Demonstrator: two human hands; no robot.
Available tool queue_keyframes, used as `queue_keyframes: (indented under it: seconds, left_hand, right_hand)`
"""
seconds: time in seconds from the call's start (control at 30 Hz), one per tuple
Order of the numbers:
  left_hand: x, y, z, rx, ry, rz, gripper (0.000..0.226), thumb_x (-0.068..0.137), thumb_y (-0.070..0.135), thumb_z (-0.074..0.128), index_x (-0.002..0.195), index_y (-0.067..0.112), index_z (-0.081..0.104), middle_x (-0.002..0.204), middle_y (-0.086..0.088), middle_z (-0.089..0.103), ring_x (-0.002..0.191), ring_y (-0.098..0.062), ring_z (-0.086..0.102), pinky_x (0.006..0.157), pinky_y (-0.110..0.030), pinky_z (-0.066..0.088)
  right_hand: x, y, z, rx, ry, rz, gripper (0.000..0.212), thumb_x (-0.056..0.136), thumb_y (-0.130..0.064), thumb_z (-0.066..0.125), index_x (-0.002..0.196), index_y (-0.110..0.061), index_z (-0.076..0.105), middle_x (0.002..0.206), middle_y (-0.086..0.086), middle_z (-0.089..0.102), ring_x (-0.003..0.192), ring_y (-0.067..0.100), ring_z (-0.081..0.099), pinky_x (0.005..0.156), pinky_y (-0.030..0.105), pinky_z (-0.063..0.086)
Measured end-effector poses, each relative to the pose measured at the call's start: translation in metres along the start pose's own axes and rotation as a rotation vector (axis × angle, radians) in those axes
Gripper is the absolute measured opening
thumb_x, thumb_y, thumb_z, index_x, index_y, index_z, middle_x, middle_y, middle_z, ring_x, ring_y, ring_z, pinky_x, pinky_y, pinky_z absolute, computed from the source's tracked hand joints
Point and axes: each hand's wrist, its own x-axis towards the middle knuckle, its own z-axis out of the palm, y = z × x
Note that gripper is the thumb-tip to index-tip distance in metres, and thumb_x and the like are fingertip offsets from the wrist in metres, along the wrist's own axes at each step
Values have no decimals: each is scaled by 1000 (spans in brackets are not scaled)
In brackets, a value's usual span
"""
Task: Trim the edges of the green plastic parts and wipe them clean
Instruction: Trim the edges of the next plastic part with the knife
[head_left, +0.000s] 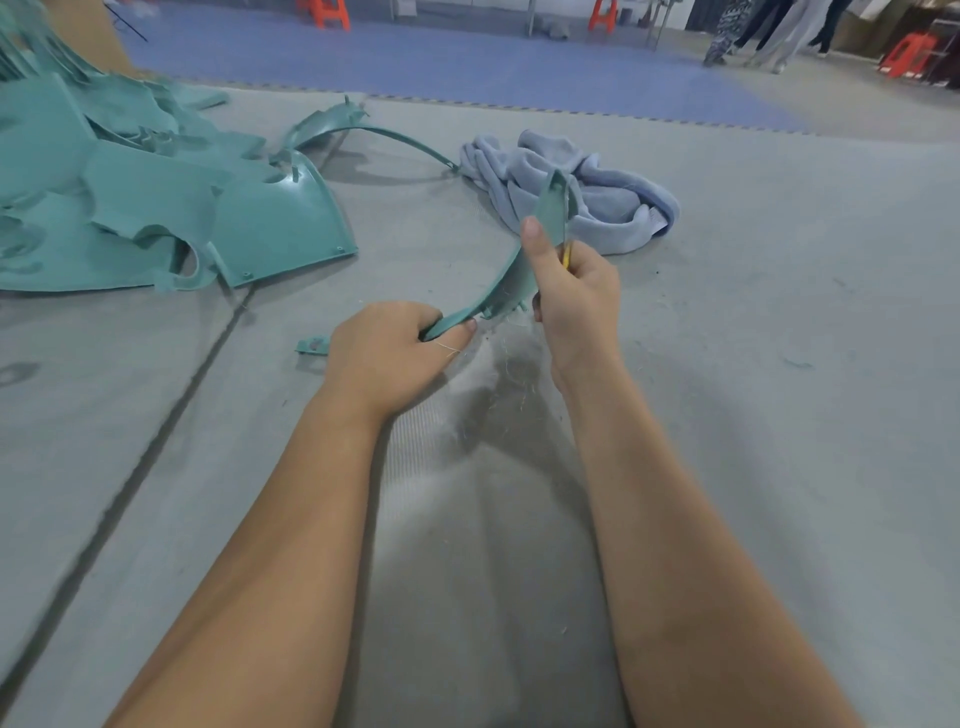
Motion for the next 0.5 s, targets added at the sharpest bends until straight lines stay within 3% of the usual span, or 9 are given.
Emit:
queue_keyframes:
  seconds: [0.1,0.33,0.5]
  left_hand:
    - [0,0,-1,-21,9,-9,59,81,66,39,55,13,36,46,1,40,48,-17,43,49,-30,21]
    - [1,-1,-3,-100,-13,5,62,77,69,31,58,11,42,51,-2,46,53,-20,46,51,-35,28]
    - [0,-1,-4,-192,-11,-34,66,83,70,24,59,12,43,51,0,47,52,-14,44,53,-34,29]
  right_hand:
    - [0,5,-2,-84,-25,-73,59,80,-38,77,61,-22,24,55,-9,23,53,10,22,48,20,25]
    - [-4,15,3,-306,-102,-221,61,72,-35,82,57,-24,24,49,-14,25,52,8,22,48,20,24]
    - [-3,16,2,-215,-128,-170,61,74,-30,82,58,-24,24,52,-14,24,53,9,22,48,19,25]
